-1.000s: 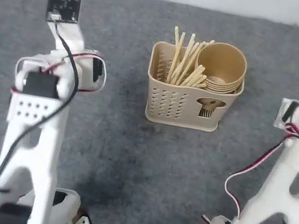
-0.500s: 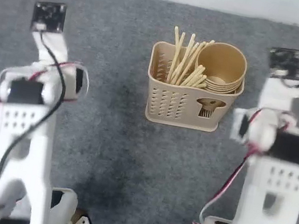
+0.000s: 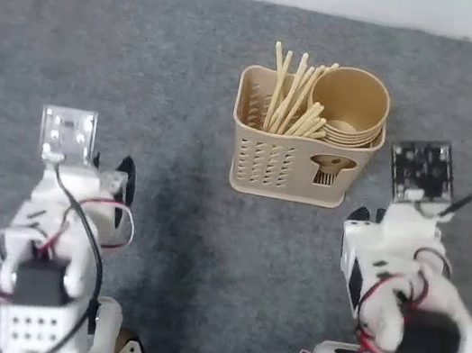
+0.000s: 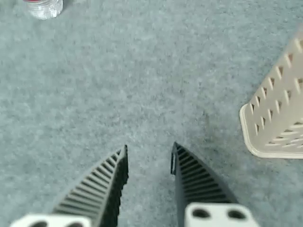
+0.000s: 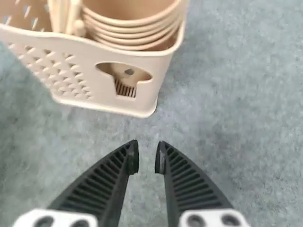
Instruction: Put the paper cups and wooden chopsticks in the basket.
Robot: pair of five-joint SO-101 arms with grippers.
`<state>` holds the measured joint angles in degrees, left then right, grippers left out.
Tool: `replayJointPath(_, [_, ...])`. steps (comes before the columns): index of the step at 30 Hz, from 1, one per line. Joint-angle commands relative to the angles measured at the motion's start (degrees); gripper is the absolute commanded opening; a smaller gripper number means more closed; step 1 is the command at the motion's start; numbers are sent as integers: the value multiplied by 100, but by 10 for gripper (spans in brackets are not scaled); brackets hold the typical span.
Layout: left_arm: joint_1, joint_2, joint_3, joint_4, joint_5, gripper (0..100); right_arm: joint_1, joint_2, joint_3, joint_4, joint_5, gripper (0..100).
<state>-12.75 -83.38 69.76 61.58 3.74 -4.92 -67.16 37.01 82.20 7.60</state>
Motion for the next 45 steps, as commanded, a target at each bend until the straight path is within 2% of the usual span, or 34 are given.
replayJointPath(1, [0,-818,479,79,105,145,224,-1077,1292,-875,-53,72])
replayJointPath(4, [9,-1345,796,369,158,145,514,-2105,2400,-1385,-26,73])
replayJointPath(9, [554,-1960,1007,1310,598,145,743,-3697,3868,-1385,-62,73])
replayJointPath(14, [589,-2092,1569,1433,563,145,558,-3556,5187,-1402,-62,73])
replayJointPath(15, [589,-2084,1833,1380,457,145,558,-3556,5407,-1402,-70,73])
replayJointPath(18, [624,-2084,2624,1002,-624,142,558,-3556,5890,-1385,-70,73])
replayJointPath(21, [536,-2075,2651,1073,-949,141,558,-3538,5952,-1051,-62,69])
replayJointPath(24, [105,-2075,2668,1073,-1046,134,602,-3556,5943,-769,-70,69])
replayJointPath(29, [-765,-2075,2668,1073,-1046,6,611,-3547,5934,-778,-62,8])
replayJointPath(38, [-738,-2057,2668,1055,-1020,13,602,-3547,5934,-778,-53,6])
replayJointPath(40, [-492,-2057,2668,1055,-791,13,602,-3547,5934,-778,-53,6])
replayJointPath(43, [132,-2066,2668,1064,88,13,567,-3547,5934,-778,-35,6])
replayJointPath(45, [211,-2057,2668,1064,492,13,567,-3547,5934,-778,-44,6])
